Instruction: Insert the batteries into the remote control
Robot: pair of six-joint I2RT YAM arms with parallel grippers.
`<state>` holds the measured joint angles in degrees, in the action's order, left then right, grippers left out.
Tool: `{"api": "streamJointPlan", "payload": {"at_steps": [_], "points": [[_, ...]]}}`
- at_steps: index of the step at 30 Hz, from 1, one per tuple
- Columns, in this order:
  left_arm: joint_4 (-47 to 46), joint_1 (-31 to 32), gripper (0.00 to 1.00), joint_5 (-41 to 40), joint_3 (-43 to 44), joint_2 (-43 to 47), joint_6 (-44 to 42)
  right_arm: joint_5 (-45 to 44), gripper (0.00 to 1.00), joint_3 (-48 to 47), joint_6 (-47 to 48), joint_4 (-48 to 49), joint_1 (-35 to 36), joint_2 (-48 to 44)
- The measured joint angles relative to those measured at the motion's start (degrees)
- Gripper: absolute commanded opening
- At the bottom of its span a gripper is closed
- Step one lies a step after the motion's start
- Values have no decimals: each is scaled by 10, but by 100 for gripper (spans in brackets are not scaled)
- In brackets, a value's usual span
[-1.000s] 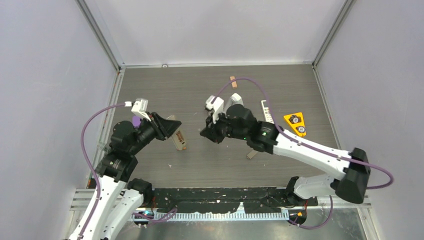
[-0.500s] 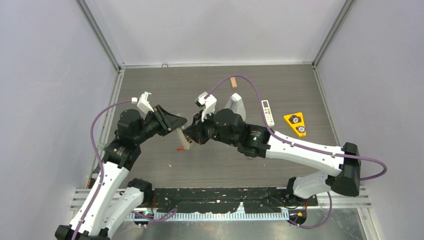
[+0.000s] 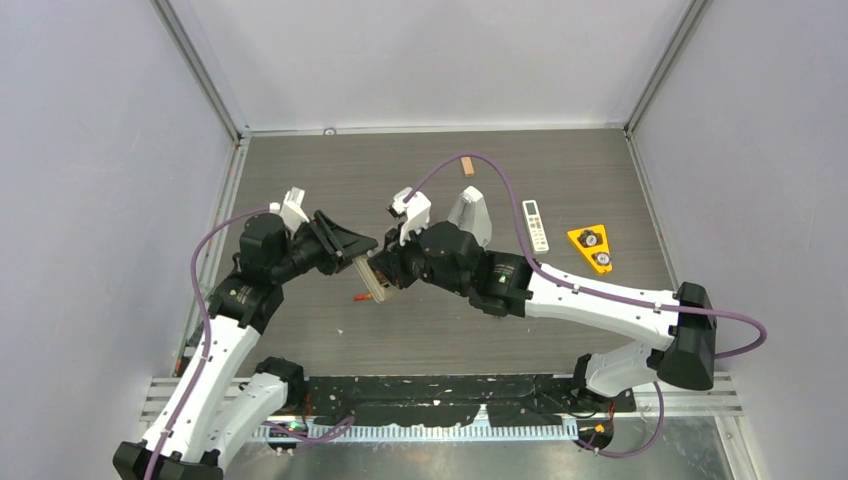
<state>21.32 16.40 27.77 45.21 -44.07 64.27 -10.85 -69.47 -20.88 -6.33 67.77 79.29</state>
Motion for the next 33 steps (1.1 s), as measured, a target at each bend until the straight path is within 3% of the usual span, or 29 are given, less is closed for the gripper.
{"api": "streamJointPlan", "payload": {"at_steps": [19,33], "points": [[1,-31,0,8,-25,10,44,18,10,16,10,-2,0,0],[17,-34,0,12,-27,9,39,27,32,21,1,-12,2,-5]]}}
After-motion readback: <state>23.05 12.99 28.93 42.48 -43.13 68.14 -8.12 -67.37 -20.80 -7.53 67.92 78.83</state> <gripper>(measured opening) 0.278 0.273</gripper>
